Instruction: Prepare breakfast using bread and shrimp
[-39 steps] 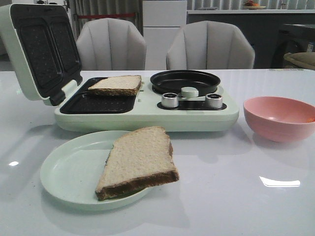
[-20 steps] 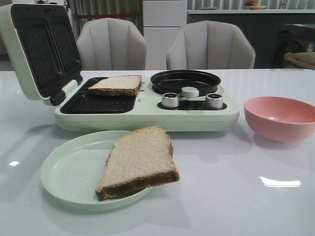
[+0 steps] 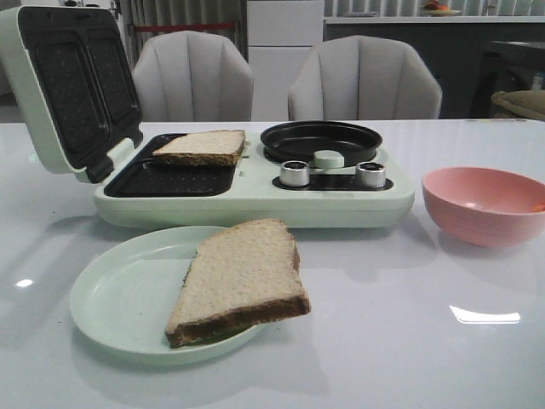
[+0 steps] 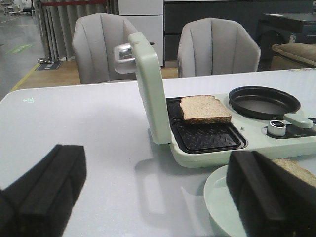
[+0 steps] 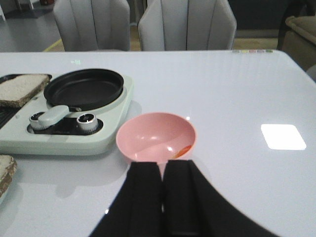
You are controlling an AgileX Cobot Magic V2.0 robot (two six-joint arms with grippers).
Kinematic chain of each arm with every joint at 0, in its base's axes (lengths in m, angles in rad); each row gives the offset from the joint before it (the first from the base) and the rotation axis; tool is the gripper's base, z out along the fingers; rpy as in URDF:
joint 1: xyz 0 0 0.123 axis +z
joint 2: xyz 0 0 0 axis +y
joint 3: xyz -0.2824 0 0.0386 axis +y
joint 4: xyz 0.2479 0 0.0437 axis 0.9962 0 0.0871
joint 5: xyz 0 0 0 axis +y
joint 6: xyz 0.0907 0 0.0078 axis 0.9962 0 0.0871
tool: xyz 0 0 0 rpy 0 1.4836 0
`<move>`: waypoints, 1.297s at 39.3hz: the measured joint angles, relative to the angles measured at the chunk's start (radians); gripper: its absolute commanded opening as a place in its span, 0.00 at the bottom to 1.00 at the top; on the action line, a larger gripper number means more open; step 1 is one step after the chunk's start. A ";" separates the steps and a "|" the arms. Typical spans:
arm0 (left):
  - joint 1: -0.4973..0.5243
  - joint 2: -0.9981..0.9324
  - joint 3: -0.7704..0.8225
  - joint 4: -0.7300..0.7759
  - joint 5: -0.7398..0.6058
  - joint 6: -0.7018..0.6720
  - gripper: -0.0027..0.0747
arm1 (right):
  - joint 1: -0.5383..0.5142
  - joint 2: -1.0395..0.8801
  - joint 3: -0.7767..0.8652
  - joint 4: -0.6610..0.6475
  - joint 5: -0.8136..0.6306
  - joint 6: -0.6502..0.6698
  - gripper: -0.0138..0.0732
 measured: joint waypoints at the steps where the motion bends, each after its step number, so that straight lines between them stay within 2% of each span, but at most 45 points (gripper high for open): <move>1: 0.000 0.000 0.000 0.000 0.000 0.000 0.84 | 0.000 0.007 0.000 0.008 0.002 0.000 0.33; 4: 0.000 0.000 0.000 -0.002 0.000 0.000 0.84 | 0.000 0.021 0.000 0.008 -0.001 0.000 0.33; 7: 0.000 0.000 0.000 -0.002 0.000 0.000 0.84 | 0.000 0.036 0.000 0.008 -0.006 0.000 0.39; 13: 0.000 0.000 0.000 -0.002 0.000 0.000 0.84 | 0.027 0.098 -0.041 0.019 0.007 0.000 0.65; 17: 0.000 0.000 0.000 -0.002 0.000 0.000 0.84 | 0.055 0.183 -0.090 0.042 0.024 0.000 0.72; 31: 0.000 0.000 0.000 -0.002 0.001 -0.002 0.84 | 0.159 0.657 -0.343 0.178 0.180 0.000 0.72; 38: 0.000 0.000 0.000 -0.002 0.001 -0.002 0.84 | 0.197 0.936 -0.524 0.299 0.260 -0.025 0.72; 45: 0.000 0.000 0.000 -0.002 0.001 -0.002 0.84 | 0.208 1.173 -0.681 0.459 0.325 -0.124 0.72; 51: 0.000 0.000 0.000 -0.002 0.001 -0.002 0.84 | 0.208 1.341 -0.749 0.644 0.343 -0.249 0.72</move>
